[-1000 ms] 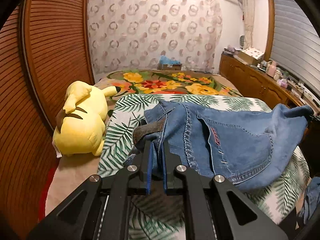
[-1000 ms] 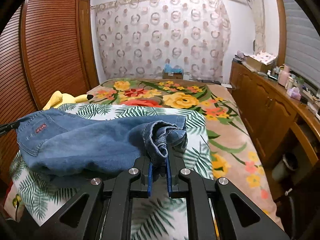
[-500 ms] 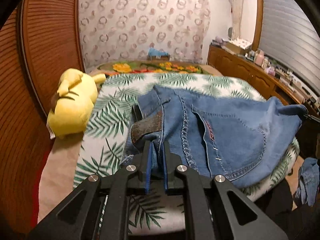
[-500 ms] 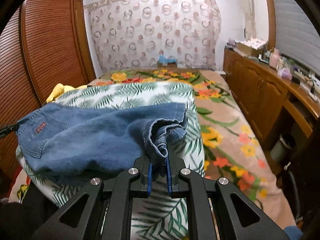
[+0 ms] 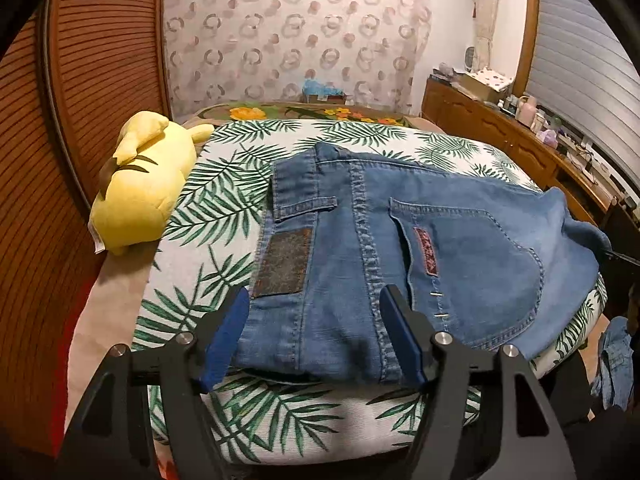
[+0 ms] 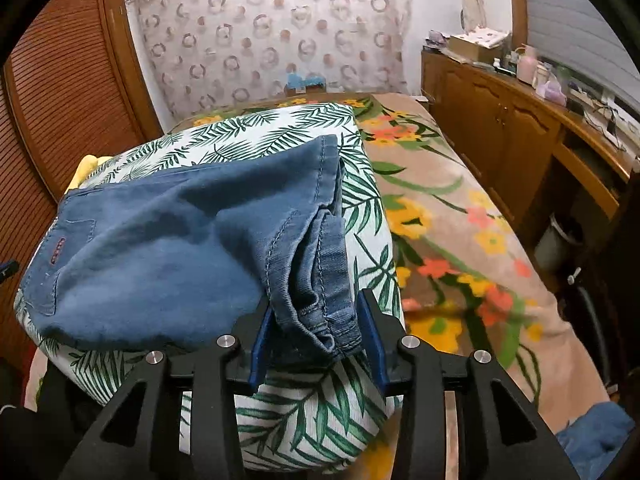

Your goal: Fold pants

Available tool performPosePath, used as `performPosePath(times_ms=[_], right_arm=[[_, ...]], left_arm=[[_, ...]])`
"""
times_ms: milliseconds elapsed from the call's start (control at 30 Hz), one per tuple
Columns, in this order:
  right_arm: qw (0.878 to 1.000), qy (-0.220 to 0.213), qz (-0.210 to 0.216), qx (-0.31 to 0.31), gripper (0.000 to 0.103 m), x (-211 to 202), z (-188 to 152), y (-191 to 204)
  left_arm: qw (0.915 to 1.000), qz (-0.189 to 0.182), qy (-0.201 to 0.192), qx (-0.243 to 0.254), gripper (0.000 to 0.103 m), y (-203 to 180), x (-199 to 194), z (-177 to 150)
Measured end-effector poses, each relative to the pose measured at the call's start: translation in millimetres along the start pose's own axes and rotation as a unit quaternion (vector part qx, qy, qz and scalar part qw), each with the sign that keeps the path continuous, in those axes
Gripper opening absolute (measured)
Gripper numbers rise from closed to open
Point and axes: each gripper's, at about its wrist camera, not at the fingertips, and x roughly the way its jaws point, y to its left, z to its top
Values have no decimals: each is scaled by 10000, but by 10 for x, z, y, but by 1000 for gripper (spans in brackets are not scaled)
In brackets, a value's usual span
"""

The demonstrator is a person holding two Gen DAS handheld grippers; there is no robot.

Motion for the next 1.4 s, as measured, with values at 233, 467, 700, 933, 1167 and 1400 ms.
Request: performPosePath(times_ms=[233, 467, 700, 933, 1167, 1400], right_arm=[[9999, -116, 16, -9, 42, -88, -59, 76], [9997, -216, 35, -54, 42, -163, -164, 79], [9997, -225, 34, -118, 42, -134, -241, 101], [9997, -227, 31, -116, 42, -147, -242, 121], [9997, -206, 8, -166, 42, -140, -244, 142], [9996, -130, 22, -230, 42, -128, -262, 155]], left_arm=[[9999, -144, -30, 88, 69, -193, 72, 30], [9991, -338, -42, 271, 69, -448, 112, 71], [9980, -485, -23, 392, 69, -621, 132, 88], [9974, -548, 38, 458, 69, -739, 172, 68], [9965, -640, 82, 531, 69, -895, 234, 70], [9957, -685, 253, 576, 69, -970, 377, 19]])
